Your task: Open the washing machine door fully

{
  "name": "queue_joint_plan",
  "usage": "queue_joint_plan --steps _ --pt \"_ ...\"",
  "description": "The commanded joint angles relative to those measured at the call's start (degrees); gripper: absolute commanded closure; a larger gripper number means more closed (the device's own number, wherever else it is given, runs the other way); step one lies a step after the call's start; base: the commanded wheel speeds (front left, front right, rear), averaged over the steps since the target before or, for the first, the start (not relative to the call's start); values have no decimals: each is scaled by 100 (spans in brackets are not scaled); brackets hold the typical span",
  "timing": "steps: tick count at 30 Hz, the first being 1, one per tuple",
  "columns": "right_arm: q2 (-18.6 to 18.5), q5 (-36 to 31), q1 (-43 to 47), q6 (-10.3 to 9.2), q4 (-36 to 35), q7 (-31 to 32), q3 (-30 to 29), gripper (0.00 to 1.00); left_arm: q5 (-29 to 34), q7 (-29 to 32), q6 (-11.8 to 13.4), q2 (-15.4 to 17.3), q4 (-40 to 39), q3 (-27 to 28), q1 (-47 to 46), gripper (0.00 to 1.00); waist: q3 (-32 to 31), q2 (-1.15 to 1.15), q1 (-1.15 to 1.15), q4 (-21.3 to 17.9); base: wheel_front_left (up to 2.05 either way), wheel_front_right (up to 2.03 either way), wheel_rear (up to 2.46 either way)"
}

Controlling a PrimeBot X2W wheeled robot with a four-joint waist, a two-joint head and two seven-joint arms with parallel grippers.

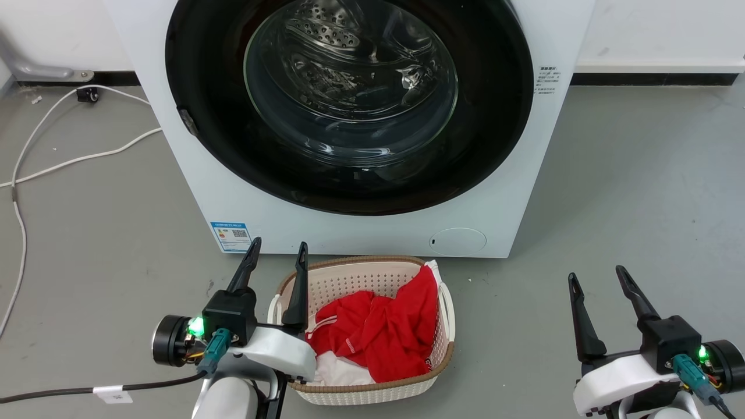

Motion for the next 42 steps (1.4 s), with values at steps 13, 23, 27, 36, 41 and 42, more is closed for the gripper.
queue_joint_plan --steps 13,23,27,36,41,42 --pt "21 257 60 -4 49 -50 4 7 -96 -15 22 9 37 14 64 0 -1 0 0 39 0 0 0" --pt "21 1596 17 -4 124 -135 15 100 -44 -15 44 8 44 28 51 0 -2 0 0 48 0 0 0" --pt "21 3781 -32 -3 244 -182 184 100 -41 -15 43 8 38 35 56 0 -4 0 0 53 0 0 0" --pt "15 9484 -270 -2 113 -201 394 100 -79 -15 49 8 6 39 44 0 58 0 0 30 0 0 0" --pt "14 10977 -532 -2 127 31 61 100 -85 -15 59 8 -23 54 -13 0 162 0 0 6 0 0 0" --pt "-6 11145 -611 -2 189 115 -32 100 -86 -15 59 8 -31 58 -30 0 192 0 0 3 0 0 0"
